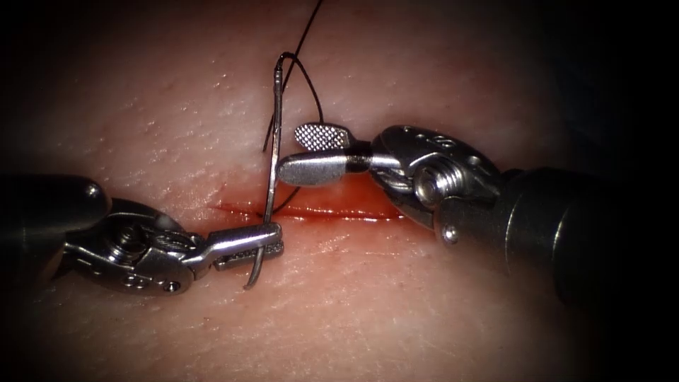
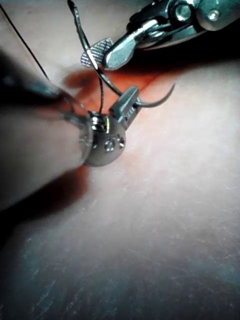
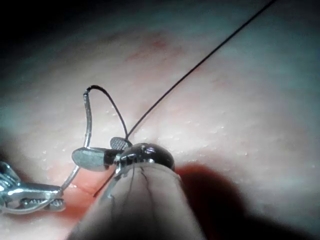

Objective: Wound Closure
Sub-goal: Pass the needle from the left to the right gripper

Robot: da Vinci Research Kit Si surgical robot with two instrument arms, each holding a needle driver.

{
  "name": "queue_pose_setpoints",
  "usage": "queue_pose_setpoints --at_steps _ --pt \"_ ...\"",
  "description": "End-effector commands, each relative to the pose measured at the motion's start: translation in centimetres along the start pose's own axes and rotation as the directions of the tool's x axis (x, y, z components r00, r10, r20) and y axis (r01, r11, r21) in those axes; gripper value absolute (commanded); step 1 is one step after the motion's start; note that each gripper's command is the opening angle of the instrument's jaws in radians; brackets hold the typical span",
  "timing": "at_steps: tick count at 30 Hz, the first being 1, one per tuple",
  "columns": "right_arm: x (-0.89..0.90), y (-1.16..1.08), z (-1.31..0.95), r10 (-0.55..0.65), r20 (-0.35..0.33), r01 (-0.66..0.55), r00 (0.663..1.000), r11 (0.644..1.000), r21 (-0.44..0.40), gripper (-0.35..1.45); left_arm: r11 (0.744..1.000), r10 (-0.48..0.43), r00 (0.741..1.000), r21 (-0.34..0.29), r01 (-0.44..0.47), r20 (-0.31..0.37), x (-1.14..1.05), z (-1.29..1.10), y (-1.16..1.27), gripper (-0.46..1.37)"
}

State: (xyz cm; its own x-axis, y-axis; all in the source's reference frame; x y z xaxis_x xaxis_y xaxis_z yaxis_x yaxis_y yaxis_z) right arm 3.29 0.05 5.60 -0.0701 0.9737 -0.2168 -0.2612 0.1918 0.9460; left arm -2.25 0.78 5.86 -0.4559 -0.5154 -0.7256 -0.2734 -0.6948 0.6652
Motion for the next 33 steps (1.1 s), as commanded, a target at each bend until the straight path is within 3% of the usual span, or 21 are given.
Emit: queue_pose_setpoints --at_steps 1,22,27,30,33 --pt "0.01 0.0 0.01 0.001 -0.001 -0.001 1.0 1.0 0.003 1.0 1.0 -0.001 1.0 -0.005 0.001 -0.001 0.0 0.01 0.01 -0.35" --pt "0.03 -0.1 0.29 0.026 -0.029 -0.026 0.999 1.0 0.017 0.97 1.0 -0.005 1.0 0.003 0.005 -0.004 0.01 0.02 0.04 -0.35" --pt "0.03 -0.11 0.31 0.027 -0.03 -0.026 0.999 1.0 0.016 0.84 1.0 -0.012 1.0 0.006 0.012 -0.005 0.02 0.02 0.04 -0.35" --pt "0.03 -0.11 0.3 0.027 -0.035 -0.027 0.999 1.0 0.01 0.63 1.0 -0.012 1.0 0.006 0.012 -0.006 0.02 0.01 0.03 -0.35" --pt "0.03 -0.12 0.29 0.027 -0.033 -0.027 0.999 1.0 0.011 0.6 1.0 -0.013 1.0 0.008 0.013 -0.006 0.02 0.01 0.02 -0.35"
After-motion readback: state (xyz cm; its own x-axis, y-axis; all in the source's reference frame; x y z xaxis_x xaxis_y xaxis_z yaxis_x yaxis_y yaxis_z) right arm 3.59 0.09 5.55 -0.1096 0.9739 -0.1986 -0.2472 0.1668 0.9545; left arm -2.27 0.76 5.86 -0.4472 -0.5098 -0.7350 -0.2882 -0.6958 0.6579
